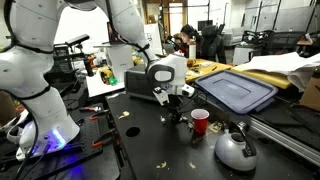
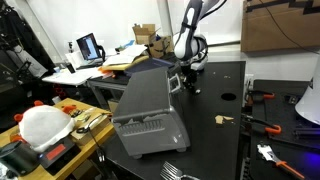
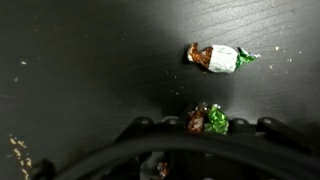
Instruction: Pick the sweets from the table and put them in the red cup
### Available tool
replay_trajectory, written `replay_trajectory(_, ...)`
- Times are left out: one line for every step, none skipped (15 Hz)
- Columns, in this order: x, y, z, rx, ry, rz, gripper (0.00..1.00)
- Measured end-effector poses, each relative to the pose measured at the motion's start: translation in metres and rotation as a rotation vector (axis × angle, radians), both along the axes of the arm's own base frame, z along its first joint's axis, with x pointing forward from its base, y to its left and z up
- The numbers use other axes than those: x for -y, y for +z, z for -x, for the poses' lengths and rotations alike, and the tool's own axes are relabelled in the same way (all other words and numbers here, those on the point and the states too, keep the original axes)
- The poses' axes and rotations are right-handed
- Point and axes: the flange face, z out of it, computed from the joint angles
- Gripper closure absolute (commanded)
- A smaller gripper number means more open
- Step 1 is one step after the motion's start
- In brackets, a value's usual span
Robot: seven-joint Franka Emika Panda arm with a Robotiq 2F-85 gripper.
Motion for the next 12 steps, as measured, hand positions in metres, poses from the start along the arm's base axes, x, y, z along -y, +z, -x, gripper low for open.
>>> replay_trajectory(0.001,0.0,0.001,0.001,-0.003,0.0,0.97)
replay_trajectory(0.003,0.001,0.003,0.001,-0.007,0.0,0.97)
replay_trajectory(0.005,0.002,0.005,0.001,-0.012,0.0,0.97)
replay_trajectory(0.008,0.004,0.007,0.003,-0.019,-0.001,0.97)
replay_trajectory(0.01,0.007,0.01,0.006,-0.028,-0.002,0.97)
replay_trajectory(0.013,0.01,0.013,0.009,-0.036,-0.002,0.97)
replay_trajectory(0.016,0.015,0.015,0.015,-0.045,-0.003,0.97)
replay_trajectory(0.019,0.02,0.018,0.022,-0.054,-0.003,0.97)
replay_trajectory(0.021,0.026,0.019,0.03,-0.063,-0.003,0.97)
replay_trajectory(0.024,0.032,0.02,0.04,-0.072,-0.003,0.97)
replay_trajectory(0.026,0.038,0.021,0.05,-0.081,-0.003,0.97)
replay_trajectory(0.029,0.044,0.021,0.06,-0.09,-0.003,0.97)
